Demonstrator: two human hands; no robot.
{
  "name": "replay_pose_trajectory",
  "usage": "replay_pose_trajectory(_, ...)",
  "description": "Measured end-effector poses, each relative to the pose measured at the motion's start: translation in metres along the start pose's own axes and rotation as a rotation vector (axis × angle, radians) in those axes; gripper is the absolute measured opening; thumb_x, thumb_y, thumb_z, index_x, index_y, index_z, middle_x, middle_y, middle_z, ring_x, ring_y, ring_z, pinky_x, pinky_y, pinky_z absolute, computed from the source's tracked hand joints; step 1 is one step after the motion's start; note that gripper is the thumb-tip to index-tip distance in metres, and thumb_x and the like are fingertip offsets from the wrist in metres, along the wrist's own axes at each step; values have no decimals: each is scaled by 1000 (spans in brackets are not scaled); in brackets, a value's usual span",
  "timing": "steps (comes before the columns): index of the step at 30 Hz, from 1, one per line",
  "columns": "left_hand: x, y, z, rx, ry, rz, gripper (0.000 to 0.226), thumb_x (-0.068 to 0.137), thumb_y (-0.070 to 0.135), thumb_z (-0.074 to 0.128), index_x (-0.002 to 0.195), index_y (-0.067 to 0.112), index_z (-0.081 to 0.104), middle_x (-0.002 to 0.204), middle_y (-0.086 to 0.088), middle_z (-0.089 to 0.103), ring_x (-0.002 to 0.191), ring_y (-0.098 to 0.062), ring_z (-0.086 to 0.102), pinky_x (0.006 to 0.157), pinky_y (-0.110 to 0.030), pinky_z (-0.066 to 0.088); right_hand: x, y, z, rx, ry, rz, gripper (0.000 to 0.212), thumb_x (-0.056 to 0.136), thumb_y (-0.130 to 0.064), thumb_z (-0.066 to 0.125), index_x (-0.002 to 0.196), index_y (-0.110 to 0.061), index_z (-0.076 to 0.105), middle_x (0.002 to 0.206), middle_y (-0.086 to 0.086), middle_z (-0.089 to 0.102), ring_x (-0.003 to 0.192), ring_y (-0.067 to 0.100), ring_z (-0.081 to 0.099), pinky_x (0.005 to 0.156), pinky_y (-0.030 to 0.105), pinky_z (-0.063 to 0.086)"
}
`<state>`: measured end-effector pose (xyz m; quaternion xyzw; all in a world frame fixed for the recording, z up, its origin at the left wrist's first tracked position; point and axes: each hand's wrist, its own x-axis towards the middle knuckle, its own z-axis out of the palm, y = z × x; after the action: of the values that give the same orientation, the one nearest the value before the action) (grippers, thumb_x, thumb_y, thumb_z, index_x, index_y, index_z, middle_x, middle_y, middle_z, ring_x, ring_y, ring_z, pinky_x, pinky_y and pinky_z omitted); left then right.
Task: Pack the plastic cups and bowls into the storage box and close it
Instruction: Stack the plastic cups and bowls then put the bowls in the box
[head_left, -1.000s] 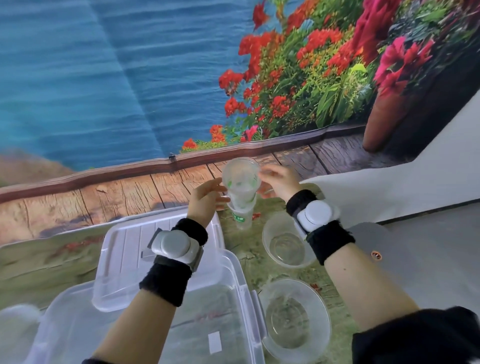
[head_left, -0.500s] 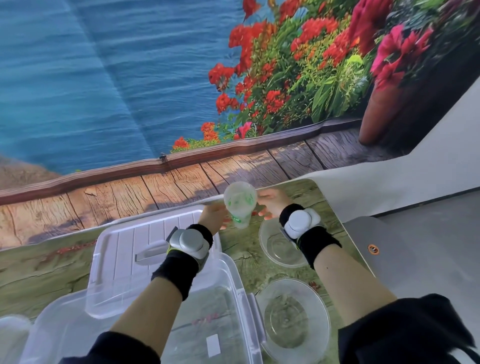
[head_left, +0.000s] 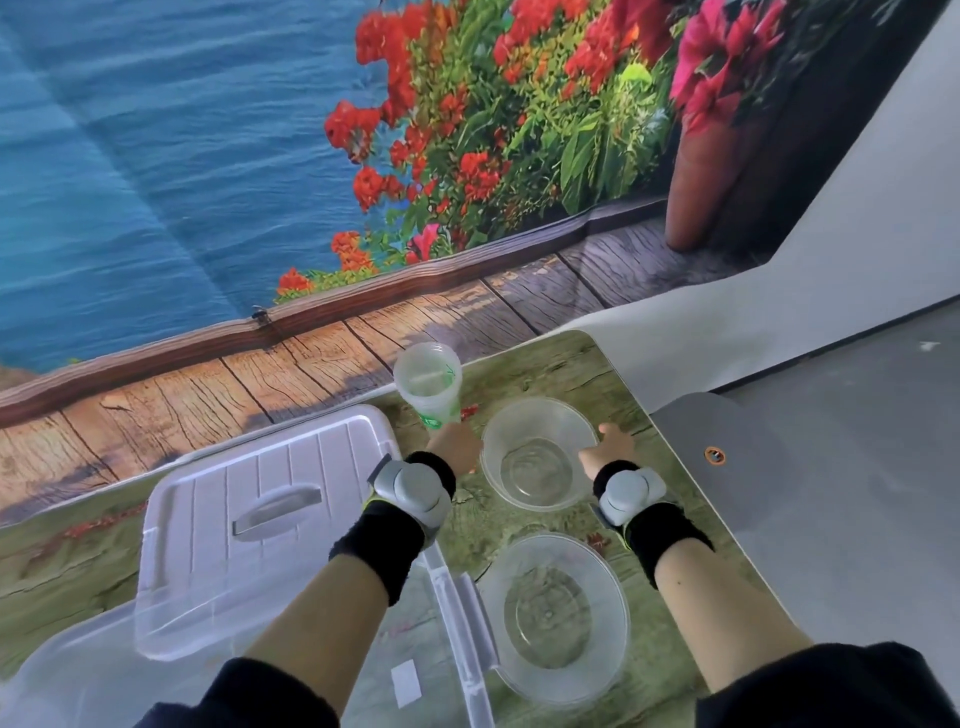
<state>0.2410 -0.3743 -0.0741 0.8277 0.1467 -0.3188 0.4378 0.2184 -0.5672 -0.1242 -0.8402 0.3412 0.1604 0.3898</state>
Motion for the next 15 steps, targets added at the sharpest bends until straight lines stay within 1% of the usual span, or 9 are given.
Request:
replay_pose_trajectory(2, -1, 2, 12, 197, -38, -22, 23, 91, 10, 40, 71, 9, 51, 69, -4, 47, 66, -20, 49, 77, -32, 39, 1, 14, 8, 26, -62, 28, 42, 82, -2, 53, 124, -4, 52, 125, 21, 59, 93, 32, 58, 81, 38, 50)
replay_pose_trajectory(3, -1, 4, 18, 288, -82, -46, 19, 93, 15, 40, 90, 5, 56, 79, -10, 53, 73, -23, 53, 76, -31, 36, 2, 20, 10, 75, -79, 45, 40, 81, -1, 54, 121, -2, 53, 118, 22, 62, 84, 30, 56, 74, 38, 51)
replay_pose_trajectory(5, 1, 6, 28, 419, -150, -87, 40, 94, 21, 38, 128, 0, 46, 112, -17, 54, 92, -25, 50, 76, -28, 34, -6, 27, 9, 225, -106, 75, 42, 82, 4, 53, 123, -1, 49, 111, 23, 62, 72, 30, 56, 58, 35, 54)
replay_pose_trajectory(8, 0, 10, 40, 482, -189, -87, 49, 94, 25, 38, 136, 0, 38, 135, -16, 48, 99, -26, 49, 80, -29, 42, -12, 36, 3, 358, -121, 72, 45, 83, 13, 48, 125, -3, 49, 124, 23, 53, 55, 25, 57, 40, 24, 53)
replay_pose_trajectory(9, 3, 10, 46, 414, -195, -105, 50, 93, 24, 40, 137, 0, 36, 131, -17, 50, 100, -28, 53, 85, -32, 43, -13, 40, -3, 376, -110, 64, 45, 84, 13, 47, 125, -4, 49, 126, 21, 51, 53, 23, 56, 42, 24, 54)
replay_pose_trajectory(10, 2, 10, 49, 317, -186, -119, 50, 93, 21, 41, 137, -1, 36, 117, -17, 54, 90, -28, 56, 83, -33, 44, -14, 42, -8, 379, -96, 54, 46, 84, 12, 46, 127, -5, 49, 128, 19, 50, 53, 23, 57, 49, 26, 56)
replay_pose_trajectory(12, 2, 10, 47, 178, -122, -122, 45, 91, 17, 41, 130, -5, 44, 76, -12, 51, 59, -22, 45, 60, -30, 39, -16, 42, -17, 400, -90, 27, 47, 84, 9, 46, 129, -5, 48, 122, 20, 53, 52, 23, 58, 56, 30, 58)
replay_pose_trajectory(13, 2, 11, 45, 133, -86, -117, 41, 89, 15, 41, 124, -7, 49, 64, -9, 46, 52, -21, 40, 54, -28, 34, -18, 43, -24, 412, -82, 13, 47, 84, 8, 46, 129, -5, 49, 113, 21, 57, 50, 23, 58, 56, 30, 58)
replay_pose_trajectory(15, -4, 13, 40, 99, -38, -57, 24, 90, 12, 38, 102, -1, 54, 58, -7, 47, 50, -21, 45, 52, -28, 36, -24, 43, -39, 438, -70, -4, 44, 82, 6, 46, 124, -4, 52, 91, 19, 60, 49, 25, 58, 61, 35, 60)
